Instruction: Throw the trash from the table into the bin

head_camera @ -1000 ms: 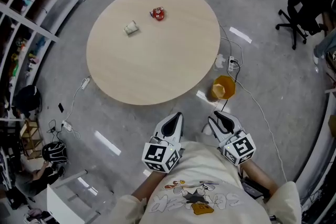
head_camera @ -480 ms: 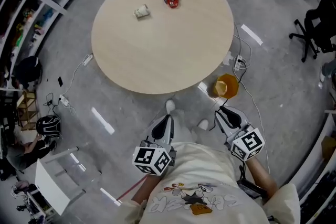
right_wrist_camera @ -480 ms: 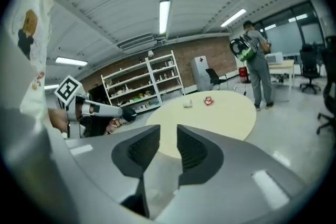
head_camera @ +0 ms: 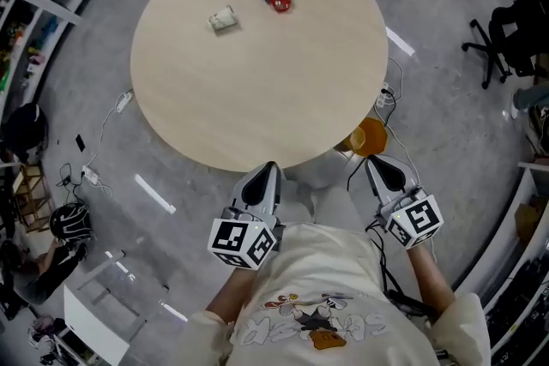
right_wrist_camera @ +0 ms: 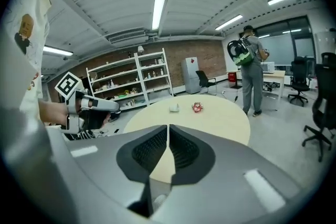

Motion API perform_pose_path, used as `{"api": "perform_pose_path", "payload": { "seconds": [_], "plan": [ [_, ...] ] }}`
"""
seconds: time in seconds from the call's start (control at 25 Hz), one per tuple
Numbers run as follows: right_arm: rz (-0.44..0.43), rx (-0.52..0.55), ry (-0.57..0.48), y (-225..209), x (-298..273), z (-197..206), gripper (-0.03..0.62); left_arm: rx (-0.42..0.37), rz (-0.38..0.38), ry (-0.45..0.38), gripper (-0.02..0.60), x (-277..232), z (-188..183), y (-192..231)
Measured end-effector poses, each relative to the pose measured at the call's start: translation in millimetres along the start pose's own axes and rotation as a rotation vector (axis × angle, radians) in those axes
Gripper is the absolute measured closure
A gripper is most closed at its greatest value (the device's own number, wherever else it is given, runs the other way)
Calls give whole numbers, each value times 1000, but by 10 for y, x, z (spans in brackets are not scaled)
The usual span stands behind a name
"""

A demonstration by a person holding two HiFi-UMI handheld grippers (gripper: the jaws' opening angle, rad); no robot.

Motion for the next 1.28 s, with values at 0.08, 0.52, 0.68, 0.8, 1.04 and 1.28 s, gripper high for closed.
{"api": "perform_pose_path", "payload": {
  "seconds": [0.08,0.52,0.68,0.8,1.04,1.28],
  "plan": [
    [-30,27,62,-14,-163,-15,539,10,3,17,577,-86,-64,55],
    [-101,7,0,-781,-1573,-190,531,53,-131,12,577,-556,-37,250],
    [-71,-14,-19,-1059,-2212,-209,465,71,-162,9,577,-635,73,282],
    [-47,-27,-15,-1184,-2659,-262,454,65,-164,-1,577,-703,24,339],
    [-4,-39,2,-1391,-3342,-287,448,111,-180,-31,577,-905,-64,520],
    [22,-55,15,-1488,-3814,-242,439,115,-192,-14,577,-1287,-167,843]
  ]
}}
Point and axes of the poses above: the fingertips, and each gripper's own axes: x backward along the fingers, y to its left, z out of its underside, the point moved 9 cm from there along x, backward along the fingers, and after that the axes turned 7 degrees about x, right-handed, at the moved point
